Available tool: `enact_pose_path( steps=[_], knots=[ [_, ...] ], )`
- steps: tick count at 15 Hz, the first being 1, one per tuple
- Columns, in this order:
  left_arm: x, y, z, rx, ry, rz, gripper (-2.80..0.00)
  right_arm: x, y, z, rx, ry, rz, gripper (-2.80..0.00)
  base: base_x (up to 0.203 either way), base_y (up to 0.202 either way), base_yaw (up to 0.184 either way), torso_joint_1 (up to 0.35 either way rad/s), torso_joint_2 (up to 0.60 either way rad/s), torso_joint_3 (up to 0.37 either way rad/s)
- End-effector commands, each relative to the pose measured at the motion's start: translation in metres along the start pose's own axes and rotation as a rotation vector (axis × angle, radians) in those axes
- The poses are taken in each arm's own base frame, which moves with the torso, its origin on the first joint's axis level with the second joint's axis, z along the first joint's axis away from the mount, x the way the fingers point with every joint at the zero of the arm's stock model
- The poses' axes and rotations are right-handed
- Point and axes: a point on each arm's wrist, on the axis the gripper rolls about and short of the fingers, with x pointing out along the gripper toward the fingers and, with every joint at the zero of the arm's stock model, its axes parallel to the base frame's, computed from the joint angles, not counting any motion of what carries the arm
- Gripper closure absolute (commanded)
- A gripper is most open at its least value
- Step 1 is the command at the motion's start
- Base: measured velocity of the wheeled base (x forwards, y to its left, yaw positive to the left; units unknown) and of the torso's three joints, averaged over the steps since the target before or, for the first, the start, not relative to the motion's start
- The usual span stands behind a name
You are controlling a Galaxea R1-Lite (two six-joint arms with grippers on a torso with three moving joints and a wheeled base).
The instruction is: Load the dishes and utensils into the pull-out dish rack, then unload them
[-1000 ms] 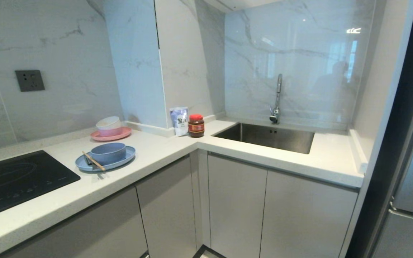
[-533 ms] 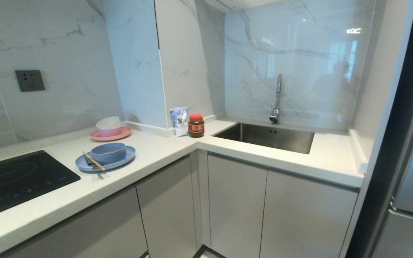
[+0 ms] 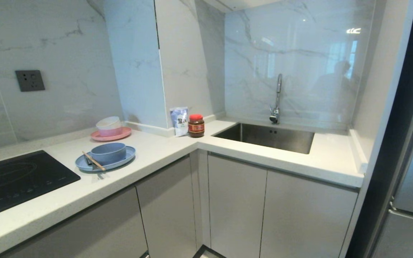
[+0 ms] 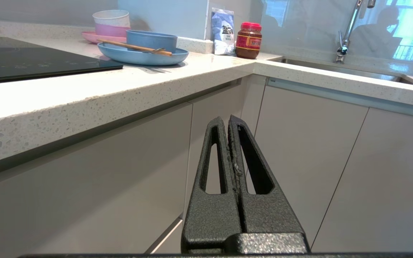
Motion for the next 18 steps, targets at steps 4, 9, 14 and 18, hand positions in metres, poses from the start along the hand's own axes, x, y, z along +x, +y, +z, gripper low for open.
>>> enact_pose_path(
  steps=[4, 9, 14, 18],
  knots=[
    [0.0016, 0.0005, -0.0068, 0.000, 0.025, 0.003, 0.00, -0.0001, 0.0000, -0.0005, 0.001, -0.002, 0.001, 0.00, 0.000, 0.000, 0.000, 0.000, 0.00, 0.000],
    [0.0016, 0.0005, -0.0068, -0.001, 0.025, 0.003, 0.00, -0.0001, 0.0000, -0.0005, 0.002, -0.001, 0.001, 0.00, 0.000, 0.000, 0.000, 0.000, 0.00, 0.000],
    [0.0016, 0.0005, -0.0068, 0.000, 0.025, 0.003, 0.00, -0.0001, 0.0000, -0.0005, 0.002, -0.001, 0.001, 0.00, 0.000, 0.000, 0.000, 0.000, 0.00, 0.000],
    [0.0016, 0.0005, -0.0068, -0.001, 0.025, 0.003, 0.00, -0.0001, 0.0000, -0.0005, 0.002, -0.001, 0.000, 0.00, 0.000, 0.000, 0.000, 0.000, 0.00, 0.000]
  ],
)
